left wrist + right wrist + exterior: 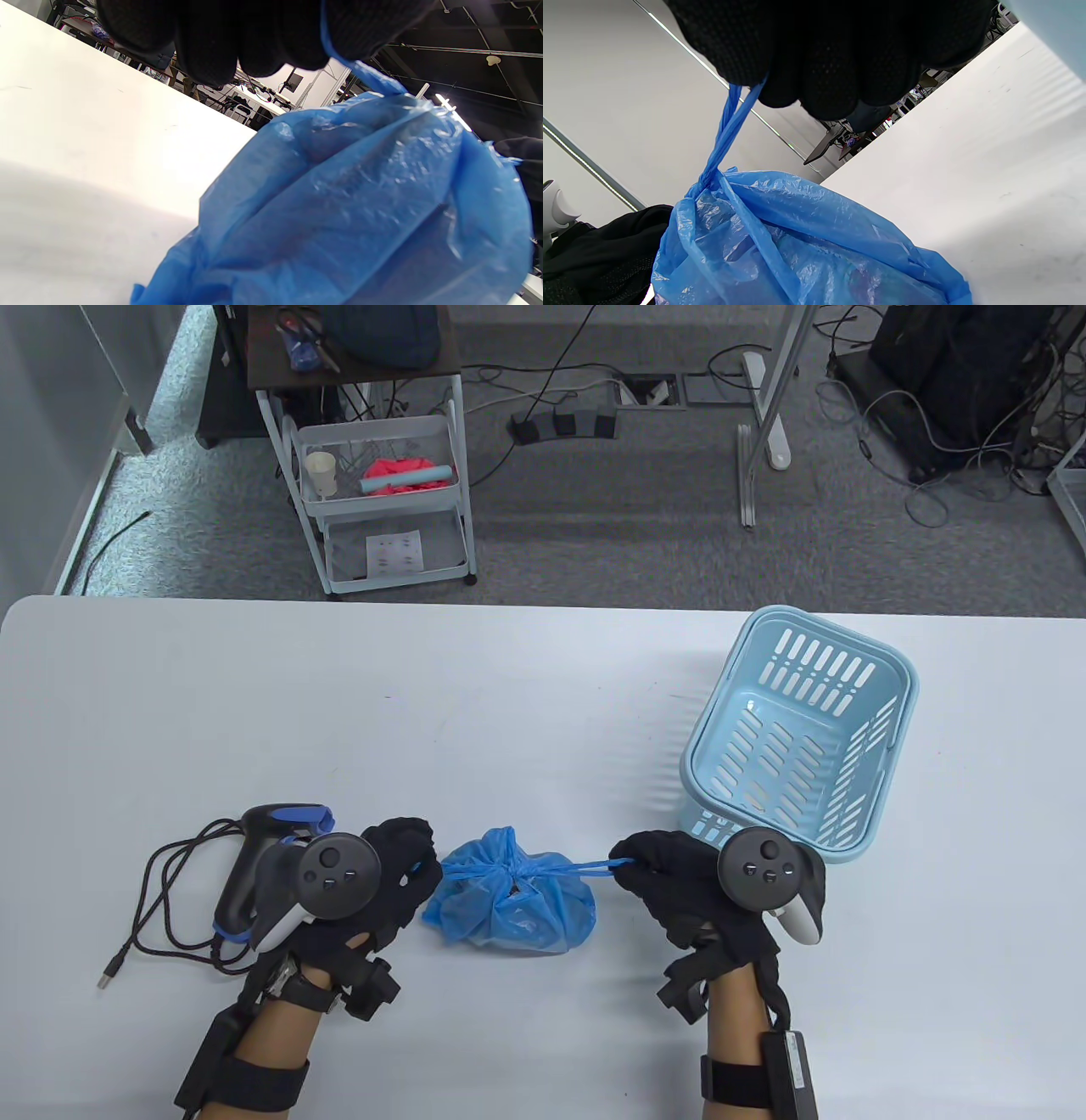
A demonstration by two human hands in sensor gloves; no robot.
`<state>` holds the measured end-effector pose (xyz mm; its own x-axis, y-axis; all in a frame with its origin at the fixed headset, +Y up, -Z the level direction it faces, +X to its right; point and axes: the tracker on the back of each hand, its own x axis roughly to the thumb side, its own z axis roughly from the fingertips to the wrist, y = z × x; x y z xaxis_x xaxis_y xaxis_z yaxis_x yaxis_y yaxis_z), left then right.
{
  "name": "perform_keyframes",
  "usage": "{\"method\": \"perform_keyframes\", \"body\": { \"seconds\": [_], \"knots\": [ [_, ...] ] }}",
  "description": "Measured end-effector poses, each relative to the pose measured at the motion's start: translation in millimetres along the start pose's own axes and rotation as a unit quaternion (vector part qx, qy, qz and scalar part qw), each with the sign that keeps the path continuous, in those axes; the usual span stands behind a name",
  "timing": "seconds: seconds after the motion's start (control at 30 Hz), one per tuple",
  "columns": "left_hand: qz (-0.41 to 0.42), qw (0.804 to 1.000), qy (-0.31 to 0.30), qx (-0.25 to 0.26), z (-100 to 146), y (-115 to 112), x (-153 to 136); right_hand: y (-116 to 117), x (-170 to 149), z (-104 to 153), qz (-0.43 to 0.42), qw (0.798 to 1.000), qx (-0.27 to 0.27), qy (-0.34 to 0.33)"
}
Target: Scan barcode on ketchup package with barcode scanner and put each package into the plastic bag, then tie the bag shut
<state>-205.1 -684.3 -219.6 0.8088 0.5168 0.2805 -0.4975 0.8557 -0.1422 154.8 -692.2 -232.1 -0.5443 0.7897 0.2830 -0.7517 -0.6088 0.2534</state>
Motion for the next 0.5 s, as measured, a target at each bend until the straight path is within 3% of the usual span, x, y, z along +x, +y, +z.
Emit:
{"method": "perform_keyframes", "body": {
  "seconds": [0.5],
  "knots": [
    [-0.027,1.000,-0.006,0.009,6.8,6.3,-2.2,1.6,-0.6,-0.1,0.012,1.000,-0.003,0.017]
  ]
}}
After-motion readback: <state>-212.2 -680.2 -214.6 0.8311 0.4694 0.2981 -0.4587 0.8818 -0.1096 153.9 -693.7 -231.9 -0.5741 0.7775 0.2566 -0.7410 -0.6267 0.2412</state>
